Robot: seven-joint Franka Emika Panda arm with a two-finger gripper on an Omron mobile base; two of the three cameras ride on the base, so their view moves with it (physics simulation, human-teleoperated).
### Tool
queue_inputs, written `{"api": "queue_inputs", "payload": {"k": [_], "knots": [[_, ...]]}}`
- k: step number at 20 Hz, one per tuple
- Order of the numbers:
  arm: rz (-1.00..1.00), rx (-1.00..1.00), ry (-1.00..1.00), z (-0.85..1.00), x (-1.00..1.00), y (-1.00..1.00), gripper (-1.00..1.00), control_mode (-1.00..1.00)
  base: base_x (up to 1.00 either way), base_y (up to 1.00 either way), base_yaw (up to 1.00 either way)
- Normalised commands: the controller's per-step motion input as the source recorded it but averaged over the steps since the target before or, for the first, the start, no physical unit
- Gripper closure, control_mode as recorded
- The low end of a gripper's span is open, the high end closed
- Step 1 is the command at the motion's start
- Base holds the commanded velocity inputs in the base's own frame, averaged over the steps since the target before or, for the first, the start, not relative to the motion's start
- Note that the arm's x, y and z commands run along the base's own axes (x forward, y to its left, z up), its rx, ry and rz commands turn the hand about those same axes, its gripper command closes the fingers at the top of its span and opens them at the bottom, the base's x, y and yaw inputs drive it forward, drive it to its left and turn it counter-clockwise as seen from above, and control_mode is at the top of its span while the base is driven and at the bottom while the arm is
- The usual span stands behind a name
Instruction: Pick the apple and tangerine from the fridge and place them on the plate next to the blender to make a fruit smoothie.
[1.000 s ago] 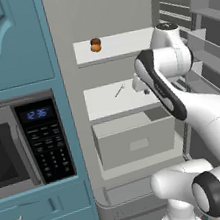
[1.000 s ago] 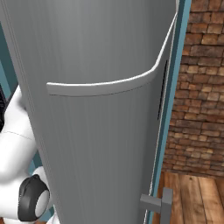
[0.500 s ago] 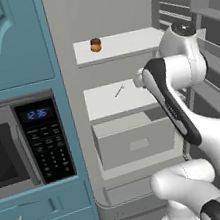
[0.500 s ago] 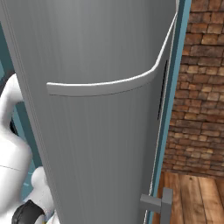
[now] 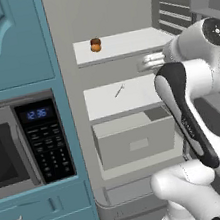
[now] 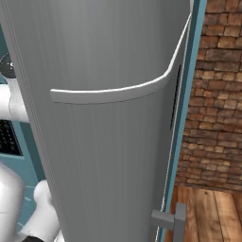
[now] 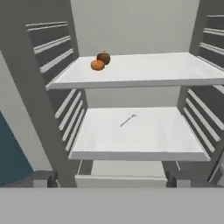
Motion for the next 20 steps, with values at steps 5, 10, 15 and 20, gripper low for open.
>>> {"api": "queue_inputs", "payload": {"k": [5,10,15,20], "knots": [[0.01,0.32,-0.07,0.23,0.06,0.05,-1.0,-1.0,0.0,0.0,0.0],[0.01,0.0,-0.02,-0.01,0.22,0.01,-1.0,-1.0,0.0,0.0,0.0],[0.03,-0.05,0.03,0.03,0.46,0.0,-1.0,-1.0,0.0,0.0,0.0],[0.06,-0.05,0.04,0.0,0.47,0.03,-1.0,-1.0,0.0,0.0,0.0]]}}
